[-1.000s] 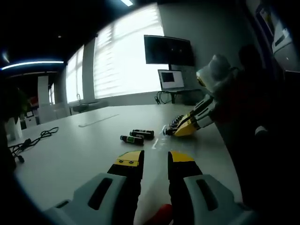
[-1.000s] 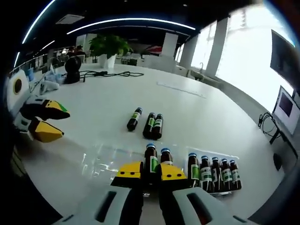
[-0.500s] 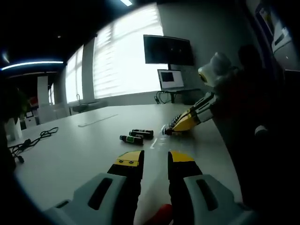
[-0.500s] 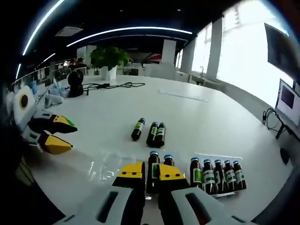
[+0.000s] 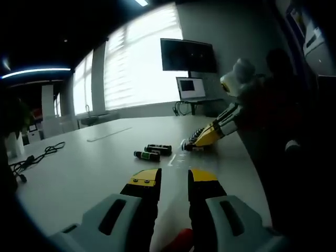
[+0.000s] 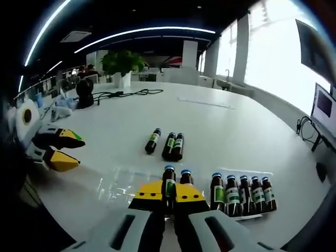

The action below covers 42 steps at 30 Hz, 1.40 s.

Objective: Grip medicine bottles put into box

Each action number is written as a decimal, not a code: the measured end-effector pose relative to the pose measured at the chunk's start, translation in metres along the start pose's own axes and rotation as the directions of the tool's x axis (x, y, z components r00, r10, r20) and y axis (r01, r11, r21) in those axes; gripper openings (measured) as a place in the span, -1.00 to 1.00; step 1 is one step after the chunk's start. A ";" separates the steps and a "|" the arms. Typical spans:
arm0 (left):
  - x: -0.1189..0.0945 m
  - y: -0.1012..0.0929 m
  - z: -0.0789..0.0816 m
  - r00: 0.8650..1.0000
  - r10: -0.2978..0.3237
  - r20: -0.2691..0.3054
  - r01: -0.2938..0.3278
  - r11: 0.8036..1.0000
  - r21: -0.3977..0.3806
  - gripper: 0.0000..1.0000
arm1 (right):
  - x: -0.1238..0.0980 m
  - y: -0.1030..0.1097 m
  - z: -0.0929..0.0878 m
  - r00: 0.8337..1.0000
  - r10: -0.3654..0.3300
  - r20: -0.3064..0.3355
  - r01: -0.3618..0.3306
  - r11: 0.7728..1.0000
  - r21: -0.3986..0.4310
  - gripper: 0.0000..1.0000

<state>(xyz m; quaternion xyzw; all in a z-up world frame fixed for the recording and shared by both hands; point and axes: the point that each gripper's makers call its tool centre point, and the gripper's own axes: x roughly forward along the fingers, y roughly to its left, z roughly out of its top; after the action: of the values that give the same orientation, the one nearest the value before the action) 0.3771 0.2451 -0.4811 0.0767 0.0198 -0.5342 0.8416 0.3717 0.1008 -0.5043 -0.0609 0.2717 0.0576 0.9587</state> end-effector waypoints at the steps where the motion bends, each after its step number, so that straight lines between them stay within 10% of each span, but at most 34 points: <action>1: 0.000 0.000 0.000 1.000 -0.001 -0.001 0.001 1.000 0.002 -0.72 | 0.000 0.000 0.000 1.000 0.001 -0.001 -0.001 1.000 -0.004 -0.97; 42: -0.001 0.003 0.001 1.000 0.012 0.003 -0.012 1.000 -0.003 -0.72 | -0.007 -0.001 0.009 0.999 0.020 0.036 -0.020 1.000 0.007 -1.00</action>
<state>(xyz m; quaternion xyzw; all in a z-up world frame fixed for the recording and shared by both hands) 0.3797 0.2471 -0.4796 0.0750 0.0190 -0.5291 0.8450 0.3708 0.1001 -0.4935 -0.0537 0.2550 0.0673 0.9631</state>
